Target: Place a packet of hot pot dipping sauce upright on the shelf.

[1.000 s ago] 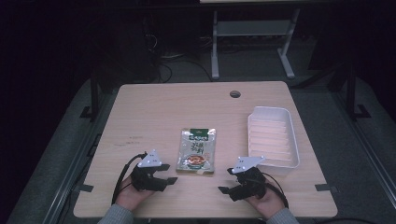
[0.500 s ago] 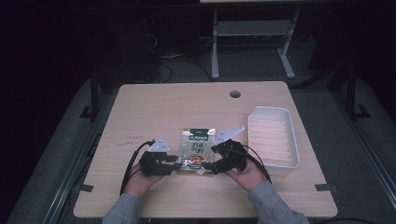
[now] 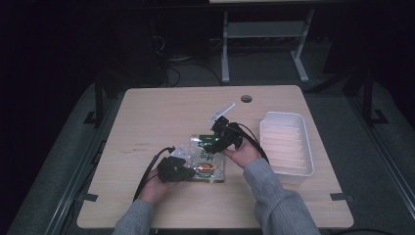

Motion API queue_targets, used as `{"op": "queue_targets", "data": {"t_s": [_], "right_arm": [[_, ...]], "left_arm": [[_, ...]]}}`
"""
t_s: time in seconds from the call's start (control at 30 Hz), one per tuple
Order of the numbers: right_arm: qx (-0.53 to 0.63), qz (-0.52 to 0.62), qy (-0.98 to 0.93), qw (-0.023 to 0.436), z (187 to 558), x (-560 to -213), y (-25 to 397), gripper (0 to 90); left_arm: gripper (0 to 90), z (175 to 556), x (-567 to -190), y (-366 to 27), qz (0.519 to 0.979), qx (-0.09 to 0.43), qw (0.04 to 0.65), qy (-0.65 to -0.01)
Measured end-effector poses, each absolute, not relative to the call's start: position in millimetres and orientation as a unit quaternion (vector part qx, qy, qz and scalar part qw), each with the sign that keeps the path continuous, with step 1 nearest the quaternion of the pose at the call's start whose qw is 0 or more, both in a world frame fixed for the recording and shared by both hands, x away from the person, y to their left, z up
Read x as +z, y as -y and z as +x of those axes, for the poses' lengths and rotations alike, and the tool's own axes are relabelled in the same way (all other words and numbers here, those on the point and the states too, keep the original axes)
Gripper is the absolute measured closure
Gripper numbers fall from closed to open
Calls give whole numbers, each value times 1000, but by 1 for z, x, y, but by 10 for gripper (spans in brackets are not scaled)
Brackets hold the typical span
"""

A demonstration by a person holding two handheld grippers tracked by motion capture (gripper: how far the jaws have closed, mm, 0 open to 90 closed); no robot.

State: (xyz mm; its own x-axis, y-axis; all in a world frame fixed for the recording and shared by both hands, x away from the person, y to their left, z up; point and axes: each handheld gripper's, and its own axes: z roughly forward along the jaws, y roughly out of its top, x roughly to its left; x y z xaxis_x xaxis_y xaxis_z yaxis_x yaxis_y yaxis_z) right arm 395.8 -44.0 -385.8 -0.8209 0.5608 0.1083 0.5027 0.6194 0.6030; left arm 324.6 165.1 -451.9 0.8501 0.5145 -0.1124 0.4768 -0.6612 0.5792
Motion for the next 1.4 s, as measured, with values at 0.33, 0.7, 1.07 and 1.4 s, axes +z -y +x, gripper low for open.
{"op": "queue_targets", "data": {"t_s": [0.33, 0.7, 1.07, 1.4], "right_arm": [[261, 356, -896, 49, 439, -409, 44, 286], [245, 405, -881, -6, 459, -433, 54, 318], [231, 427, -874, -18, 466, -436, 57, 377], [247, 370, -895, -26, 454, -423, 49, 564]], "left_arm": [[892, 325, -456, -166, 909, 24, 309, -280], [892, 325, -456, -165, 908, 25, 309, -281], [890, 325, -456, -166, 906, 22, 311, -285], [887, 325, -456, -165, 905, 23, 313, -287]]}}
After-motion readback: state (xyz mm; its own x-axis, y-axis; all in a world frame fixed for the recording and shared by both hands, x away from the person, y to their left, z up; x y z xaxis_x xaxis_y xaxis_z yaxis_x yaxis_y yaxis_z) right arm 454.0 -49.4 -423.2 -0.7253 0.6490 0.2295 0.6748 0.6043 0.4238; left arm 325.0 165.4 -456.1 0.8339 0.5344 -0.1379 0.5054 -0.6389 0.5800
